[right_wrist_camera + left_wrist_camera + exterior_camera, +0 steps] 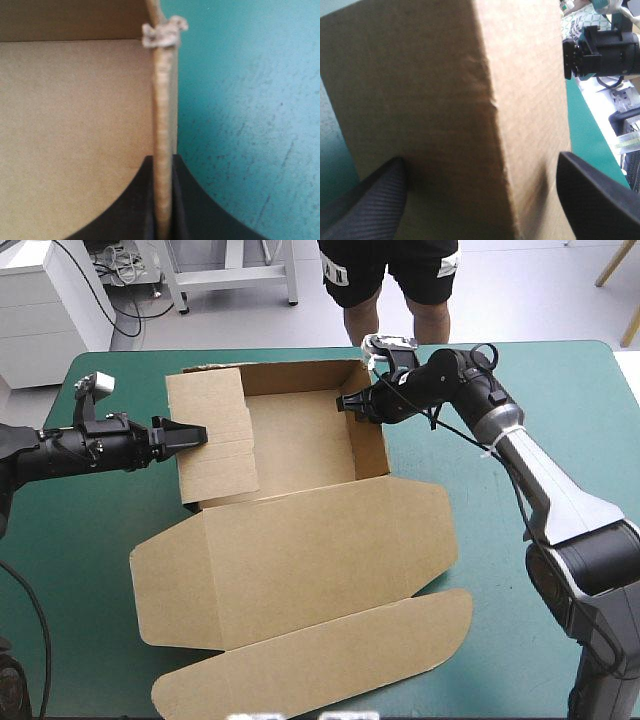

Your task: Fold the box

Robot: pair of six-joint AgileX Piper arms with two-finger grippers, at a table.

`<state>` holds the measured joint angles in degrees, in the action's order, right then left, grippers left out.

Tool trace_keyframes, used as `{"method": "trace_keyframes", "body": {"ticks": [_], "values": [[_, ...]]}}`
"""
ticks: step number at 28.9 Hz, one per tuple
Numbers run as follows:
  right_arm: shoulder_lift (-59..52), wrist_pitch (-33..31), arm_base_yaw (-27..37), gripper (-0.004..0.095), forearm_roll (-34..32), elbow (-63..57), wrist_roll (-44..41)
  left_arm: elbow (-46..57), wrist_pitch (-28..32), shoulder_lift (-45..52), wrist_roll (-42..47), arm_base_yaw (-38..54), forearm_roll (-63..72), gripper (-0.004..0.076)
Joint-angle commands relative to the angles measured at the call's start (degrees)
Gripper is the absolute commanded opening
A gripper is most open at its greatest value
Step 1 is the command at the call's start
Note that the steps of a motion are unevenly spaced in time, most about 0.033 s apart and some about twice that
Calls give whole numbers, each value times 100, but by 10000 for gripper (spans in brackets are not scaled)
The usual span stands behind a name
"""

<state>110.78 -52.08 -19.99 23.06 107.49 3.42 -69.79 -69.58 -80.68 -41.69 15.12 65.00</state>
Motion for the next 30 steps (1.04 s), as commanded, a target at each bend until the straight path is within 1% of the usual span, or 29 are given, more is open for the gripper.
{"method": "trace_keyframes", "body": {"ticks": [1, 4, 6, 10, 15, 23, 26, 28, 30], "values": [[-335, 362, -94, -17, 292, 163, -135, -152, -350, 171, 27, -35, 231, 578], [-335, 470, -241, -17, 269, 163, -135, -152, -315, 171, 352, -124, -553, 578], [-335, 510, -319, -17, 257, 163, -160, -152, -255, 171, 525, -222, -777, 578], [-331, 549, -473, -15, 105, 163, -272, -152, 118, 171, 921, -550, -1186, 577], [-331, 476, -635, -15, -223, 163, -438, -152, 603, 171, 1633, -1072, -2096, 531], [-331, 416, -659, -15, -220, 163, -615, -152, 1143, 171, 2900, -1661, -3166, 461], [-331, 342, -659, -15, -210, 163, -633, -152, 1395, 171, 3231, -1749, -3322, 400], [-331, 318, -659, -15, -221, 163, -633, -152, 1508, 171, 3415, -1752, -3386, 328], [-331, 308, -659, -15, -221, 163, -656, -152, 1534, 171, 3569, -1790, -3570, 239]]}}
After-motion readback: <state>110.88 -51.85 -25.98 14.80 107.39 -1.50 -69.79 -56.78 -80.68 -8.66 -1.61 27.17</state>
